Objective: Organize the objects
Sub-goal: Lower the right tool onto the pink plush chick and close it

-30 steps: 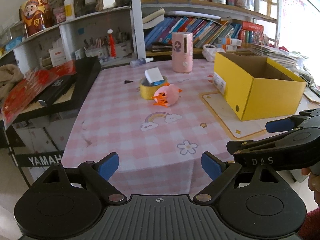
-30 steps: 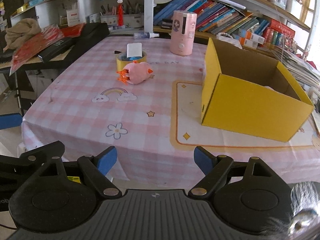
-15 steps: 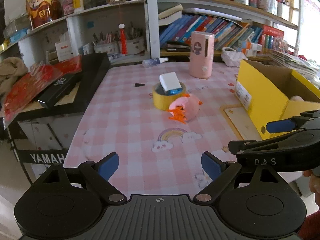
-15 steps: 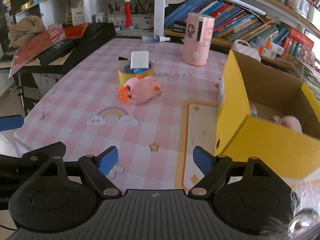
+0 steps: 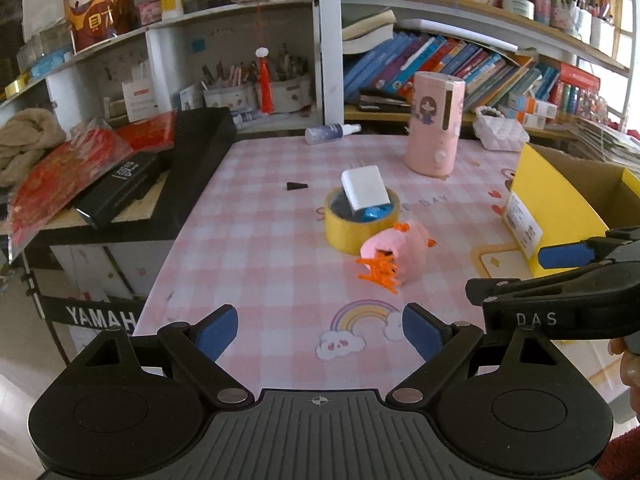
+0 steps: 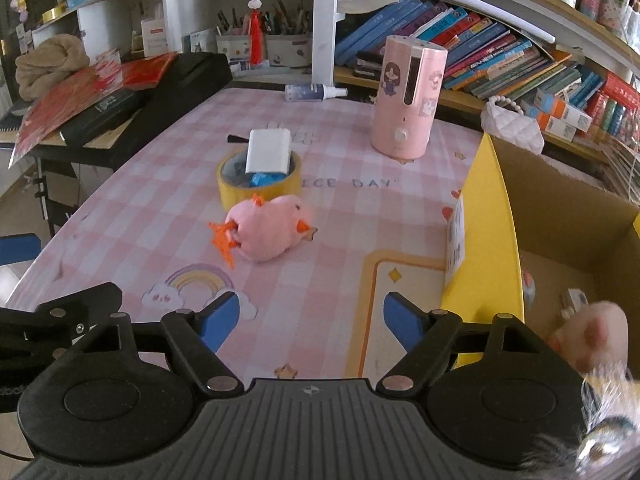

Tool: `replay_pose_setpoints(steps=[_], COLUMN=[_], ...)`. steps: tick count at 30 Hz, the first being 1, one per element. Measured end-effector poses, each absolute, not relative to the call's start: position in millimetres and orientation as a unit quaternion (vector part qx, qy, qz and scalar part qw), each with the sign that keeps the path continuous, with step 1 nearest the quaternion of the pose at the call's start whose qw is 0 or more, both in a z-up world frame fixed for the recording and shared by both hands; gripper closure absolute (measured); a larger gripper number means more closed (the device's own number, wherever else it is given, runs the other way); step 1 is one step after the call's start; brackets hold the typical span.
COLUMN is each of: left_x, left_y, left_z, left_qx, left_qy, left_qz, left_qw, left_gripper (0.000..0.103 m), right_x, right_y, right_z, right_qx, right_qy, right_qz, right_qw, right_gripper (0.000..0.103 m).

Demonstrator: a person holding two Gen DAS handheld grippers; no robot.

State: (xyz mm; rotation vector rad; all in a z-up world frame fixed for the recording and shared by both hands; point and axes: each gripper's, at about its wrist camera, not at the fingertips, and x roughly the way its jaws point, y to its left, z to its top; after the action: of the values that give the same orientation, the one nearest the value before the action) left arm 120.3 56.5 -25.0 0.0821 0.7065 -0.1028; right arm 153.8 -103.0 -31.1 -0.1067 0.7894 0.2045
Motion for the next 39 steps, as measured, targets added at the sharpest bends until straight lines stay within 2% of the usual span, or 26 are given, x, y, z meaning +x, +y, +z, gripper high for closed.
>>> replay_pose_setpoints(steps=[14,16,32,39], left_x=[149.3,153.3,176.2,180.8], left_y=[54.0,53.7,63.3,67.7], left_z=[-32.0,-33.0,-41.8,-41.6], left_qx=[0.033,0.032,0.026,0.026], left_qy=[0.356,0.358,0.379,0.382], left_qz=[-0.034,-0.033,0.008,0.022], left_qw=[0.933,0.933,0.925,0.924], left_gripper=[0.013,0.016,0.016,0.016], right_x=[197.5,204.0,253.1,272.0], right_y=[-108.9,-108.9,-87.3,-80.2], right_z=[-33.0,-33.9,-44.7,-63.2], right_qx=[-0.039,-0.036,0.002,0.025], right_qy=[0.382,0.384,0.416,0.448], right_qz=[0.103,0.104,0.156,0.165], right_qw=[0.918,0.917,0.896,0.878], right_gripper=[0.035,0.035,0.034,0.028])
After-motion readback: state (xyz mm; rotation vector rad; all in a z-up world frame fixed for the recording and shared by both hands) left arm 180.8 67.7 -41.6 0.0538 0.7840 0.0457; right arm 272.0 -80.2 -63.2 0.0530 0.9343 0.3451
